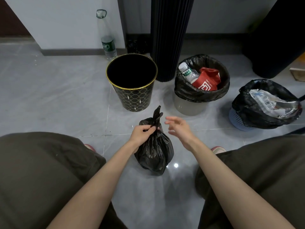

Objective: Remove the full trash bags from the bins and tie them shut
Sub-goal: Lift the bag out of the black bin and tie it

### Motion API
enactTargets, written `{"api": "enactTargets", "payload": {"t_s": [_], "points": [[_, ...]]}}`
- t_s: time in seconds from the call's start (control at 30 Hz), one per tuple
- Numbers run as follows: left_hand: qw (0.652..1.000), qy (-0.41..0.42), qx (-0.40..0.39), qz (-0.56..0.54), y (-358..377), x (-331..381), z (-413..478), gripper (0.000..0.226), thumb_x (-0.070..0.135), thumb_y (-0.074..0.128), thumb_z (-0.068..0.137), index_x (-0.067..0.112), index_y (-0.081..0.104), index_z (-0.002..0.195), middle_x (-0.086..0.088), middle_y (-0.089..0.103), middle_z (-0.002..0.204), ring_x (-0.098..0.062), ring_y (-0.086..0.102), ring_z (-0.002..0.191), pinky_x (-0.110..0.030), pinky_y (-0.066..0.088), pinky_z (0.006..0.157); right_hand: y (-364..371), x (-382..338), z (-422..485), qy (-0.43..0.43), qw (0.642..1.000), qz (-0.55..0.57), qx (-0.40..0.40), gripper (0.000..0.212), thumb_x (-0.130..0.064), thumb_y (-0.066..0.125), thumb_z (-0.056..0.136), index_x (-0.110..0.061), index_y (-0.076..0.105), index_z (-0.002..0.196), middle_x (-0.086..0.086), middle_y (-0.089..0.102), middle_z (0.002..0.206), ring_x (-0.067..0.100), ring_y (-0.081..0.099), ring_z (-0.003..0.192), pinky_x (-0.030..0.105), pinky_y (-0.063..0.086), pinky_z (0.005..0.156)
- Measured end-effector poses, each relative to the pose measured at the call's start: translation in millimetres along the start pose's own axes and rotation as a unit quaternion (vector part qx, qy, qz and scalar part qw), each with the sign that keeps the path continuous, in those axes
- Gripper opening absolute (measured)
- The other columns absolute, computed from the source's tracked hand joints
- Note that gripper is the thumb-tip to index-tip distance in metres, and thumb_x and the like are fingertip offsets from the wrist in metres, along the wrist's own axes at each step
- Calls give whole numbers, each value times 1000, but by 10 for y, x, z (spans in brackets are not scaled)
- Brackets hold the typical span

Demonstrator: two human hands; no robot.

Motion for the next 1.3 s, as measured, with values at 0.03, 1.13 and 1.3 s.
{"api": "enactTargets", "payload": {"t_s": [0.03,1.13,1.3], "points": [[999,-18,3,-26,3,-12,0,17,19,60,91,13,73,100,0,71,92,-7,63,83,-16,49,79,60,75,-12,12,999,-28,-27,38,6,43,88,-7,61,118,3,63,101,9,54,78,31,49,82],[828,130,-36,544,-125,130,-63,25,23,43,98,4,54,110,-15,50,112,-30,43,111,-36,42,92,305,350,32,37,998,9,45,20,-23,64,89,-17,68,70,-4,58,61,4,39,42,15,33,38],[803,197,-80,557,-106,385,-129,27,30,43,97,14,65,100,-6,41,106,-24,37,107,-34,40,87,258,332,82,-60,987,-142,54,15,-27,66,84,-19,77,77,0,63,56,4,47,52,24,40,55]]}}
Point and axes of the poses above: each hand's wrist, its own z-axis towards the middle knuckle, its own y-axis out of the palm, x = y × z, the point moved 3 cm from there along z, towards the middle knuckle
